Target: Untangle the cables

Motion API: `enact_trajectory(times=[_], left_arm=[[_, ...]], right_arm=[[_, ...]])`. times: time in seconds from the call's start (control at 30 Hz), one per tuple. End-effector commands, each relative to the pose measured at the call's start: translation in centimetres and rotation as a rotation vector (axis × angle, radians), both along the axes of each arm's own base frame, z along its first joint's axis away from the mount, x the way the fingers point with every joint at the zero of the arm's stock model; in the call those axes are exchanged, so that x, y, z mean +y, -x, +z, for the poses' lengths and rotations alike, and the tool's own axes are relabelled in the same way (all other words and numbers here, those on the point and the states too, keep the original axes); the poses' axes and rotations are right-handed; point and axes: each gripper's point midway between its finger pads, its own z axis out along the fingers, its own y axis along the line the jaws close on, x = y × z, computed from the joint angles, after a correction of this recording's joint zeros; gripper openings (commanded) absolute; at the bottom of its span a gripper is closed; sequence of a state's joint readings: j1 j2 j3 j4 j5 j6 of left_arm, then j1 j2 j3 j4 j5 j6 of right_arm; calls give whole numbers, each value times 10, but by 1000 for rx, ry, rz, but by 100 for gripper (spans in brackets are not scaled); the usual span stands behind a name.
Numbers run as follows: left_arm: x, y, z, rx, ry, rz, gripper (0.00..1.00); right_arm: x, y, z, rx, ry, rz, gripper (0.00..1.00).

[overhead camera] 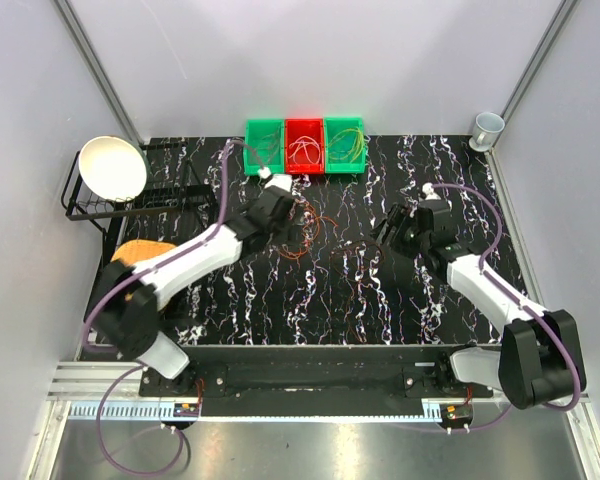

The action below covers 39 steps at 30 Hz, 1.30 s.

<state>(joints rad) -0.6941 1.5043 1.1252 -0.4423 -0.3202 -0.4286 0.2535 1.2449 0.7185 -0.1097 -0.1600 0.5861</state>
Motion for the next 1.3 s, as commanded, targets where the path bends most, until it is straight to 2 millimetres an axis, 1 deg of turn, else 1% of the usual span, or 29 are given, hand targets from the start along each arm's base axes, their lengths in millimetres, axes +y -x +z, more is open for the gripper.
enact_trajectory(times=[0.0,0.03,0.07,0.1,0.13,0.17,0.2,0.23,0.27,0.3,0.33,0.4,0.43,0.5,0.53,0.6,0.63,0.7,0.77,0.8,0.9,1.0,1.1,1.23,1.27], left_arm=[[-30,-55,3,-60,21,-36,82],[-33,-64,6,-67,21,-36,77],[-37,-69,-9,-43,-2,-57,74],[-42,-77,-5,-56,6,-68,72],[-43,-82,-18,-35,-10,-72,71],[-44,-86,-21,-35,-17,-86,71],[-46,-93,-20,-44,-15,-88,71],[-45,-97,-31,-26,-29,-86,70],[-44,-100,-35,-21,-35,-90,70],[-45,-106,-35,-27,-30,-88,69],[-45,-108,-44,-12,-39,-96,69],[-50,-113,-48,-18,-34,-110,68],[-50,-114,-56,-9,-49,-119,68],[-49,-118,-59,-10,-60,-117,67],[-50,-118,-66,0,-71,-119,67],[-50,-121,-69,4,-68,-119,65],[-50,-121,-76,15,-76,-120,64],[-53,-123,-80,18,-71,-125,61],[-56,-126,-81,12,-68,-134,60],[-55,-127,-86,19,-75,-134,59],[-58,-131,-88,19,-77,-137,57],[-58,-132,-95,30,-80,-138,54],[-59,-134,-97,24,-81,-134,47],[-59,-136,-99,22,-87,-134,33],[-58,-135,-100,23,-90,-134,22]], right_arm=[[9,8,10,-29,-47,38,76],[8,10,6,-20,-48,36,76],[10,11,6,-21,-51,41,76],[11,12,4,-15,-58,47,76],[11,14,1,-10,-60,48,76],[11,13,2,-12,-65,49,76],[13,15,0,-4,-71,57,76],[13,15,-2,-1,-74,58,76],[14,15,-1,-6,-75,60,76],[14,16,-3,1,-77,63,76],[14,17,-5,3,-74,64,76],[15,16,-6,6,-76,68,76],[15,16,-8,9,-75,70,76],[16,16,-9,9,-73,77,76],[15,16,-10,12,-71,76,76],[17,16,-13,15,-71,81,76],[16,15,-13,17,-73,80,76],[18,14,-15,20,-75,87,76],[20,14,-17,26,-80,94,76],[20,14,-19,29,-79,96,76],[20,14,-21,36,-78,99,76],[20,14,-24,47,-77,100,76],[20,14,-27,54,-75,102,76],[21,15,-29,60,-75,106,76],[21,15,-30,64,-75,104,76]])
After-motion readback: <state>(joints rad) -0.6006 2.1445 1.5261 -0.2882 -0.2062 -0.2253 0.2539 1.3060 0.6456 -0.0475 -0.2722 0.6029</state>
